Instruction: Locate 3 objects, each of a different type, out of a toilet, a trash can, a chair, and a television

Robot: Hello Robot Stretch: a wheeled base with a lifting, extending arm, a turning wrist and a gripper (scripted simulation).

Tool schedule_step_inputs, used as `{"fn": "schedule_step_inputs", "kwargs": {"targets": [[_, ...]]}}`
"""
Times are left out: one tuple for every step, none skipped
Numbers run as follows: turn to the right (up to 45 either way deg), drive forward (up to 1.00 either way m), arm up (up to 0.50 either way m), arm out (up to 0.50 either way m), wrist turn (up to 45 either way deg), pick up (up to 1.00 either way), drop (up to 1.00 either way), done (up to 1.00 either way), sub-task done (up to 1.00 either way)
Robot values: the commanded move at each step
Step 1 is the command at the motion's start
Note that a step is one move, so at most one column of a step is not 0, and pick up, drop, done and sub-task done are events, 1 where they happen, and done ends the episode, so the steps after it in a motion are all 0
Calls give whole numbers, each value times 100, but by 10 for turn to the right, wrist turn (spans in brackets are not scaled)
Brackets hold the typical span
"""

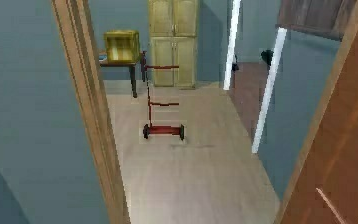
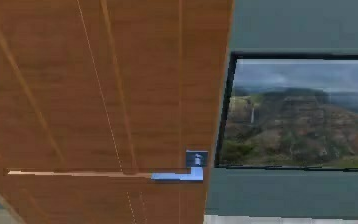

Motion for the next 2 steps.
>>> {"fn": "schedule_step_inputs", "kwargs": {"targets": [[0,85,0,0,0,0,0,0,0],[-420,0,0,0,0,0,0,0,0]]}}
